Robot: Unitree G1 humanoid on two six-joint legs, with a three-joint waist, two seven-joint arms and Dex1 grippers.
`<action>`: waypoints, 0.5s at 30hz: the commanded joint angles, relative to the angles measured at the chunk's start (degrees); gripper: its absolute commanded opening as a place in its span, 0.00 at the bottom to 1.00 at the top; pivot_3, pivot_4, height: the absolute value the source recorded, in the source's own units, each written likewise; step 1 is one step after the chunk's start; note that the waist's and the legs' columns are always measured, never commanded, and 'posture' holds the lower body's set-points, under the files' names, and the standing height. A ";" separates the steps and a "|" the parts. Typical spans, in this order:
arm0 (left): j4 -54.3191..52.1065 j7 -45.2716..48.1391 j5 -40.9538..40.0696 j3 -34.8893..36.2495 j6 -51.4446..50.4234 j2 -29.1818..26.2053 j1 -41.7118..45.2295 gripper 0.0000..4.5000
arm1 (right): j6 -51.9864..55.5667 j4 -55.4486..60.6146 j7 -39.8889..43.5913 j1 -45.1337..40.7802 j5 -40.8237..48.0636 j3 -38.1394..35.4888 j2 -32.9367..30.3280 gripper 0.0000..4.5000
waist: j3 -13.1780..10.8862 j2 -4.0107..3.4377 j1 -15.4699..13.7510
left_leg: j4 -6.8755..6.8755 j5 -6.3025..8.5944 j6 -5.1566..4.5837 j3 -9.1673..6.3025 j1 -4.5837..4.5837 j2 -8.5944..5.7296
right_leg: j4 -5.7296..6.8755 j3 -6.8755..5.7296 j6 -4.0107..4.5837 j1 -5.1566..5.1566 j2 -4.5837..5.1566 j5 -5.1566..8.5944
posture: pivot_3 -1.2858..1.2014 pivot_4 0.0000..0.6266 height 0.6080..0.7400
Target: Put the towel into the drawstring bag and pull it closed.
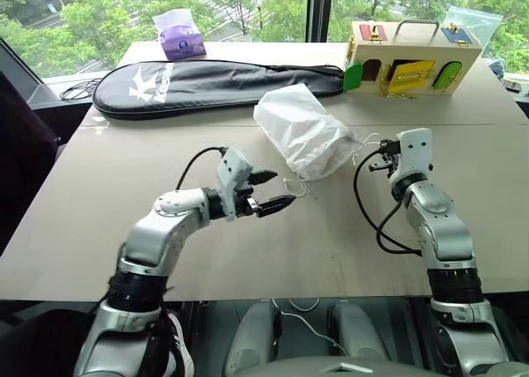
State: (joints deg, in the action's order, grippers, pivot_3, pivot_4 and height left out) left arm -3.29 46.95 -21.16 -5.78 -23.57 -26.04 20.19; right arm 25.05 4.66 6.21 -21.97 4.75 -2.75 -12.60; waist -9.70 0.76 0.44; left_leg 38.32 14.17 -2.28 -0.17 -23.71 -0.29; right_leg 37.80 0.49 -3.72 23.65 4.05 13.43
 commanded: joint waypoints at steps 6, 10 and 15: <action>18.90 -1.71 6.95 0.16 14.65 4.29 6.49 0.93 | 1.09 3.97 0.13 0.08 -0.02 -0.23 0.13 0.00 | 0.00 0.00 0.37 | 0.00 0.00 -0.01 -0.01 -0.01 -0.10 | 0.07 -0.04 -0.01 0.02 -0.03 0.00 | 0.52 0.24 1.00; 22.81 0.62 8.28 -1.11 17.26 4.46 7.72 0.93 | 1.54 4.89 -0.24 0.92 -0.03 -0.85 0.01 0.00 | 0.00 0.00 0.43 | -0.01 0.01 -0.02 0.00 -0.02 -0.10 | 0.04 -0.03 -0.03 0.02 -0.03 0.00 | 0.52 0.24 1.00; 23.82 2.92 9.94 -2.31 16.88 3.97 8.22 0.68 | 2.02 5.76 -0.81 1.40 0.01 -1.20 0.30 0.00 | 0.00 0.00 0.40 | -0.01 0.01 -0.02 0.00 -0.01 -0.07 | 0.05 -0.04 -0.03 0.02 -0.02 0.00 | 0.52 0.24 1.00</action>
State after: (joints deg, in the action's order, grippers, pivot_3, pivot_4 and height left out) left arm 20.26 48.78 -12.04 -7.24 -7.02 -21.91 28.18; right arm 27.29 7.18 5.83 -20.43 4.73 -2.79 -12.39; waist -9.69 0.76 0.84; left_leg 38.31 14.18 -2.30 -0.18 -23.72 -0.36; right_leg 37.86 0.45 -3.75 23.67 4.03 13.44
